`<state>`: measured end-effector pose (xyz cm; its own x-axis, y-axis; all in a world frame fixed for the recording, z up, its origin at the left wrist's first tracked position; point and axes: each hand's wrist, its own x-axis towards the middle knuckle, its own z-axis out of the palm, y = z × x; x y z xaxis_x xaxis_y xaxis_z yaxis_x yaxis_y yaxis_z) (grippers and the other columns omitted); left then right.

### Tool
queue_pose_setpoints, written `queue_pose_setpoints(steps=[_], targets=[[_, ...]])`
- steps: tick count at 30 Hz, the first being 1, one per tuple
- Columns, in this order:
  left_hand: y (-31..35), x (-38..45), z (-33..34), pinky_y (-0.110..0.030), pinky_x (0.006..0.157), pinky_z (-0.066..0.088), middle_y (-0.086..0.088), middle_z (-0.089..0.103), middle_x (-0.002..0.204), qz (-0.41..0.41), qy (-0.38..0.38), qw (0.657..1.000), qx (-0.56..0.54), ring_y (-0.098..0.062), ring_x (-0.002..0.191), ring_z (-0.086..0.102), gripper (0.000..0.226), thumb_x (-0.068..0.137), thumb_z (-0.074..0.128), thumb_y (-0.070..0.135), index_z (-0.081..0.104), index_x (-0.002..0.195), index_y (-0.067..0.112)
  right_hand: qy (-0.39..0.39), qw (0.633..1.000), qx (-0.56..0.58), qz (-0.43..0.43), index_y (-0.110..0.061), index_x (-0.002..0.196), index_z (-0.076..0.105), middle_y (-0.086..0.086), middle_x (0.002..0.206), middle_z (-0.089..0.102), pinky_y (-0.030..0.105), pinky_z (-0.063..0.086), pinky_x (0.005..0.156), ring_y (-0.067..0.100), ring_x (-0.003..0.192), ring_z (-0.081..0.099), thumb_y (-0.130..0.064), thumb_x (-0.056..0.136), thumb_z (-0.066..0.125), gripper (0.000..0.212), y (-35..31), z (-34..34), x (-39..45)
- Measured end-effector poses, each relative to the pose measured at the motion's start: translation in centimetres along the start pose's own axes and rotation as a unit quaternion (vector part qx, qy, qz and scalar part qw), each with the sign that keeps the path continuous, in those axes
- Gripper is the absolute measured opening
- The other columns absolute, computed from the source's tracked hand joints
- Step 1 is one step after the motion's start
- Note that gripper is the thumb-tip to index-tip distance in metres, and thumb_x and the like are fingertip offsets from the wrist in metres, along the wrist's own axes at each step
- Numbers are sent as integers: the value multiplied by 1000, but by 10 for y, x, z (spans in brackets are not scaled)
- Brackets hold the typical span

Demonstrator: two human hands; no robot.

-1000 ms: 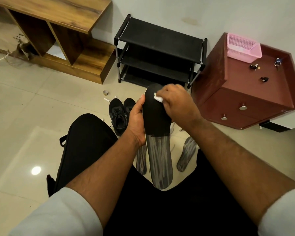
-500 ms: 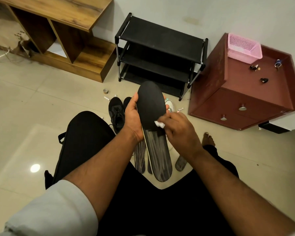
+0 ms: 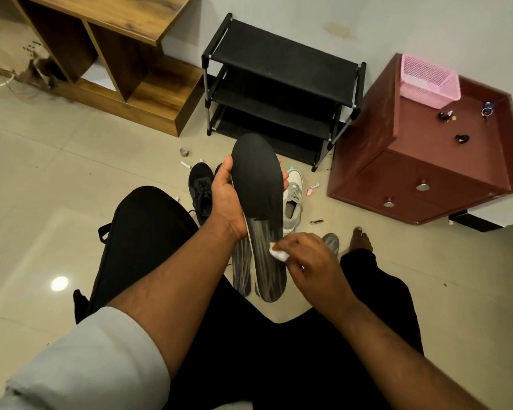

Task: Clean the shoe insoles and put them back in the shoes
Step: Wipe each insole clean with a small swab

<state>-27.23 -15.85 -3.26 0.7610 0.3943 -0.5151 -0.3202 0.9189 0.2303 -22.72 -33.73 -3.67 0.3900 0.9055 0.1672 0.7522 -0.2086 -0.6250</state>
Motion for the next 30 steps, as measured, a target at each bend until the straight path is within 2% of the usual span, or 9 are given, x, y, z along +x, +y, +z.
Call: queue_pose_setpoints(steps=[2, 6, 8, 11, 16, 20, 22, 25, 30], targets=[[2, 2, 0, -50, 107, 43, -21, 63, 127, 7, -3, 1000, -20, -41, 126, 54, 67, 94, 44, 58, 60, 127, 2, 47, 977, 161, 134, -18, 92, 72, -6, 95, 66, 21, 47, 80, 8, 92, 61, -10, 89, 63, 13, -6, 5, -12], [3, 2, 0, -51, 111, 39, -22, 65, 123, 16, -23, 999, -43, -40, 128, 51, 68, 91, 45, 62, 66, 115, 2, 196, 802, 422, 374, -20, 84, 74, -1, 86, 72, 44, 55, 84, 15, 84, 65, -4, 84, 66, 18, -23, 8, -2], [1, 1, 1, -53, 111, 37, -21, 61, 131, 11, -38, 999, 0, -42, 128, 51, 73, 86, 45, 69, 72, 109, 5, 240, 756, 450, 410, -17, 88, 73, -2, 83, 72, 47, 55, 83, 18, 84, 67, -5, 83, 67, 15, -30, 7, 11], [-5, -1, 1, -58, 112, 34, -21, 57, 136, -28, -68, 993, 94, -42, 127, 52, 82, 76, 46, 75, 69, 115, 6, 268, 777, 423, 381, -19, 90, 72, -2, 87, 73, 43, 56, 84, 20, 89, 68, -5, 84, 68, 16, -38, 7, 31], [-13, -4, -4, -51, 118, 28, -22, 43, 149, -100, -117, 984, 88, -33, 140, 39, 102, 75, 43, 82, 49, 142, 5, 260, 841, 352, 317, -23, 93, 72, -9, 89, 73, 25, 55, 80, 8, 87, 67, -9, 85, 68, 17, -42, 11, 56], [-3, -1, -6, -45, 114, 35, -15, 60, 135, -58, -87, 992, 67, -28, 131, 52, 93, 85, 31, 80, 70, 119, 4, 155, 951, 166, 209, -18, 99, 74, -6, 95, 69, 14, 49, 75, 4, 85, 62, -13, 85, 69, 16, -36, 2, 50], [0, -1, -5, -43, 116, 32, -16, 62, 132, -39, -89, 993, 63, -31, 131, 52, 91, 87, 27, 79, 72, 115, 4, 84, 986, 75, 126, -16, 101, 74, -4, 93, 67, 14, 48, 71, 5, 83, 59, -11, 84, 69, 18, -32, -2, 40], [-3, 0, -6, -44, 115, 33, -16, 59, 135, -40, -96, 993, 56, -32, 133, 49, 94, 86, 26, 80, 67, 120, 3, 23, 999, -21, 28, -13, 102, 73, 1, 86, 63, 23, 46, 65, 13, 78, 56, -8, 83, 66, 20, -30, -5, 31], [-4, -4, -5, -45, 105, 45, -17, 60, 135, -60, -109, 991, 52, -31, 129, 54, 93, 83, 32, 81, 71, 115, 3, 81, 974, -207, -37, -18, 96, 72, -2, 83, 64, 34, 34, 74, 17, 83, 48, -26, 89, 48, 27, -23, -13, 66]])
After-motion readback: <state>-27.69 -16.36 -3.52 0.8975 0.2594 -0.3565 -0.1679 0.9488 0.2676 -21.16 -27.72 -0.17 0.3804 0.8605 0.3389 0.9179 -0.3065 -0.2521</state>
